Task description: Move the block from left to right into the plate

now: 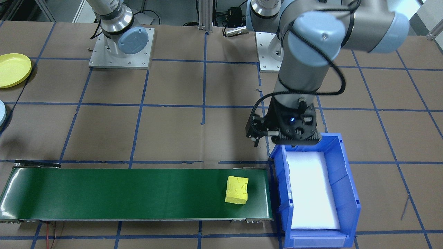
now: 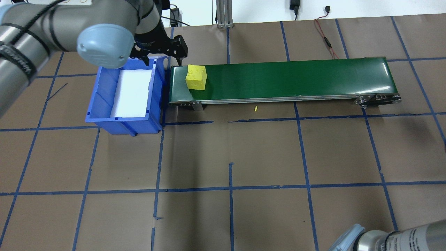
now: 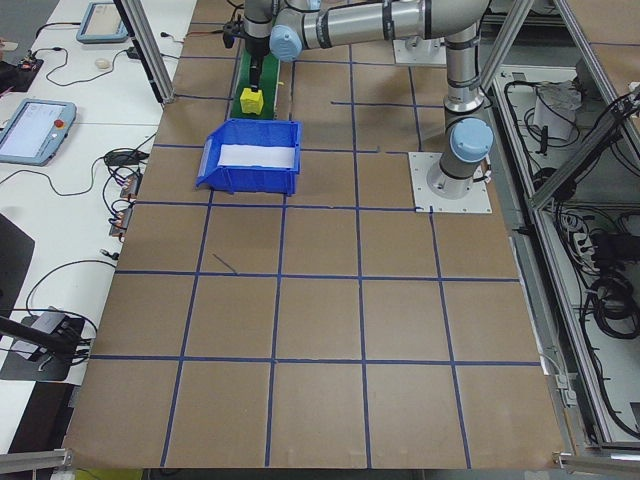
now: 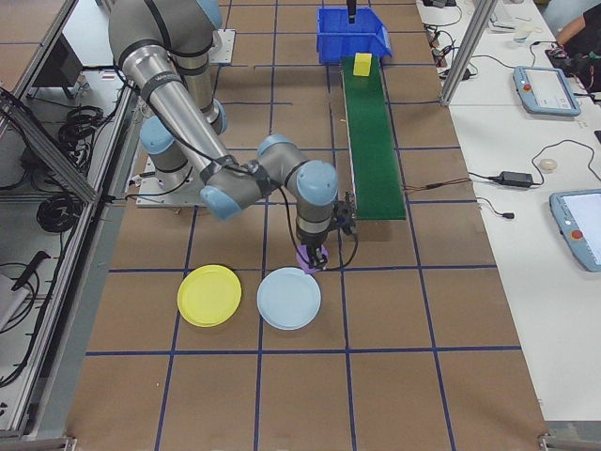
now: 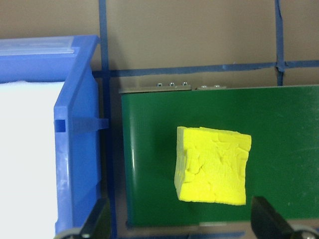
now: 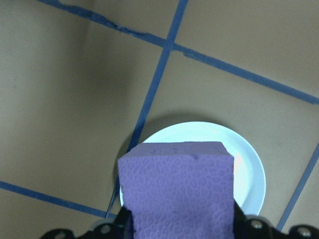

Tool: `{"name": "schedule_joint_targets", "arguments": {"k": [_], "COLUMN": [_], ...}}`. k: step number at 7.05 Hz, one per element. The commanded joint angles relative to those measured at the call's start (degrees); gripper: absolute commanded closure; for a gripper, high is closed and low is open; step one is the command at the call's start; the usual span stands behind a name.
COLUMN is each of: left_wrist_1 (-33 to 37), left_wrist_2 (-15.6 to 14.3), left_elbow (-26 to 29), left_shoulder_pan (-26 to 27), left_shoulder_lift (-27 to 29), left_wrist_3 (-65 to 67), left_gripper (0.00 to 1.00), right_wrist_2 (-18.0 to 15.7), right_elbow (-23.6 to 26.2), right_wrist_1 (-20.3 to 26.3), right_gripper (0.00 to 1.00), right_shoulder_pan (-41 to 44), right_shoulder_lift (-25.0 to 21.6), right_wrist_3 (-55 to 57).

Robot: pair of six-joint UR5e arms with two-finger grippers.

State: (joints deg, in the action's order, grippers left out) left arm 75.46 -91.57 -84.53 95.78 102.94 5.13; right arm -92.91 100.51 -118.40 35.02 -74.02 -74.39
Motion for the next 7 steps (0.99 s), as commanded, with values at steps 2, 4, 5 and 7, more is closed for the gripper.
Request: {"name": "schedule_joint_targets", "arguments": {"k": [2, 4, 5, 7], "left_wrist_1": [11.6, 14.0, 14.2, 14.8], "left_wrist_2": [0.0, 0.1, -0.1, -0.1], "left_elbow": [-0.4, -2.6, -3.5, -4.3], "left_shoulder_pan": [-4.5, -4.9, -5.9, -8.2], "left_shoulder_lift": [-11.2, -12.8, -13.9, -15.8], "left_wrist_3": [-2.7, -4.5, -4.6, -9.1], "left_gripper": [0.0, 0.0, 0.0, 0.0], "right_wrist_2": [2.2, 2.5, 2.4, 6.8], "right_elbow": [5.1, 2.9, 3.0, 1.8], "right_wrist_1": [-8.5, -7.1, -5.4, -5.5], "right_gripper": [0.0, 0.0, 0.0, 0.0], "right_shoulder_pan": [-6.7, -5.9, -3.8, 9.8], "right_shoulder_lift": [5.6, 1.8, -0.3, -1.6], "right_wrist_3": [-2.1, 3.7, 12.7, 23.2]}}
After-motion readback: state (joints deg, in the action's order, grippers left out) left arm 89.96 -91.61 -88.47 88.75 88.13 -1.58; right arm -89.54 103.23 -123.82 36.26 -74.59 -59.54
